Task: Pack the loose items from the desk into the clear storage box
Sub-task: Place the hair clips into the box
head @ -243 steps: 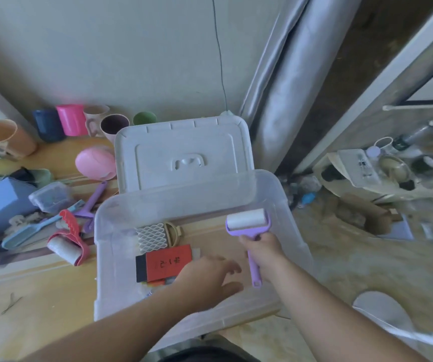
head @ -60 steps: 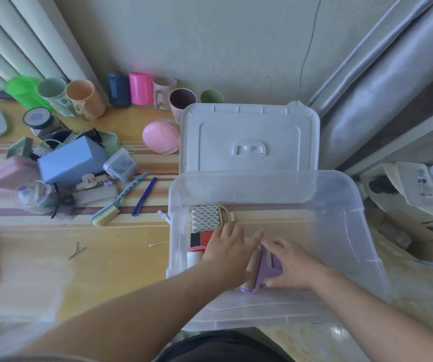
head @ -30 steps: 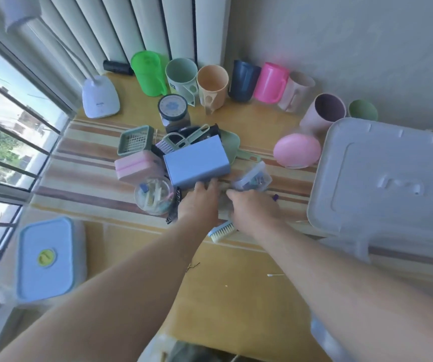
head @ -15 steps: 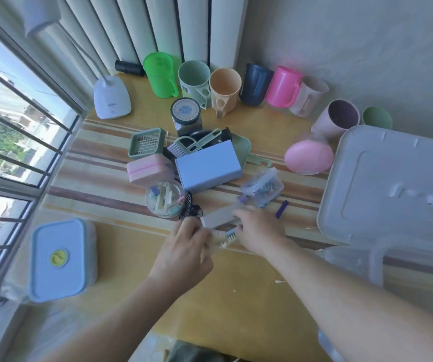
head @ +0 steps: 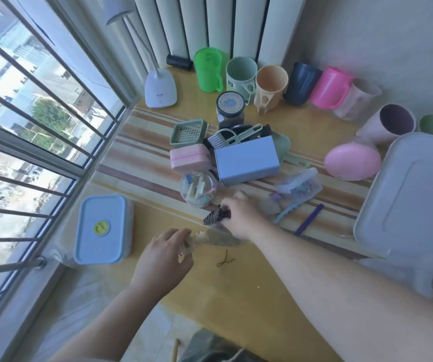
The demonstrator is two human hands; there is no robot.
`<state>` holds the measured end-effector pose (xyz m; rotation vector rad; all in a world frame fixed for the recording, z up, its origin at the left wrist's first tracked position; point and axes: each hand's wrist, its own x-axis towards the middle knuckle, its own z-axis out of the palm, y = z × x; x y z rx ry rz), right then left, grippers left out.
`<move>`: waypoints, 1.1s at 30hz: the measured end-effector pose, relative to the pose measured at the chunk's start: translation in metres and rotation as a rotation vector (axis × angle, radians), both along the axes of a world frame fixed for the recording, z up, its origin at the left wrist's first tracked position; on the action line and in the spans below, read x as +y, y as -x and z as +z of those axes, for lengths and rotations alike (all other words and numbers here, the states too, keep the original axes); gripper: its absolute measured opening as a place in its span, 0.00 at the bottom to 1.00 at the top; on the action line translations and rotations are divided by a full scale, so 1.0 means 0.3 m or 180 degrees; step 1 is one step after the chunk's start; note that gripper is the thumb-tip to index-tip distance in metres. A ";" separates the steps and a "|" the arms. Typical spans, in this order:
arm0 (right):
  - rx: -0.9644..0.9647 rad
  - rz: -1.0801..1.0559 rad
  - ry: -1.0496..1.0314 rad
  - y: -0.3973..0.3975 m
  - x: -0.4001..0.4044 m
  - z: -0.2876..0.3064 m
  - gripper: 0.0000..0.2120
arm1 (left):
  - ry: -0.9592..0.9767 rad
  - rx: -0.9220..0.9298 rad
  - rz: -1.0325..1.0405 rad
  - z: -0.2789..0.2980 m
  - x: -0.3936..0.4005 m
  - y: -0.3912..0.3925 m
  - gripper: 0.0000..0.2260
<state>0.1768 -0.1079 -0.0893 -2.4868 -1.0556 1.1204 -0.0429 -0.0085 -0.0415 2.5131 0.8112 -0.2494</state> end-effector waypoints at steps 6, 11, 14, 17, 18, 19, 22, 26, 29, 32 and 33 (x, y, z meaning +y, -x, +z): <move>0.0246 -0.0445 -0.0892 0.018 -0.177 0.164 0.09 | -0.0014 0.0045 -0.0090 0.050 -0.054 -0.038 0.22; 0.0438 -0.1266 -0.1515 -0.077 -0.505 0.468 0.04 | -0.0016 -0.0562 -0.0223 0.207 -0.220 -0.216 0.22; 0.0385 -0.1914 -0.1856 -0.163 -0.792 0.603 0.07 | 0.0014 -0.1121 -0.0596 0.317 -0.380 -0.370 0.22; 0.0230 -0.2463 -0.2005 -0.234 -1.124 0.656 0.09 | 0.0120 -0.1569 -0.1069 0.389 -0.586 -0.515 0.23; 0.0226 -0.2626 -0.1990 -0.248 -1.234 0.652 0.10 | 0.0148 -0.1682 -0.1196 0.410 -0.662 -0.560 0.22; 0.0183 -0.2775 -0.1890 -0.258 -1.337 0.636 0.12 | 0.0175 -0.1783 -0.1308 0.425 -0.736 -0.600 0.22; -0.0005 -0.2804 -0.1231 -0.284 -1.585 0.514 0.14 | 0.0248 -0.1920 -0.1568 0.447 -0.944 -0.681 0.22; 0.0268 -0.2658 -0.0373 -0.298 -1.753 0.285 0.09 | 0.0453 -0.1689 -0.1670 0.412 -1.142 -0.706 0.22; 0.0163 -0.2436 -0.0064 -0.324 -1.774 0.166 0.11 | 0.0472 -0.1376 -0.1682 0.371 -1.225 -0.689 0.21; 0.0045 -0.2330 0.0034 -0.356 -1.742 0.106 0.14 | 0.0384 -0.1150 -0.1640 0.338 -1.264 -0.664 0.20; 0.0037 -0.2372 0.0041 -0.364 -1.728 0.086 0.13 | 0.0361 -0.1092 -0.1623 0.329 -1.271 -0.656 0.21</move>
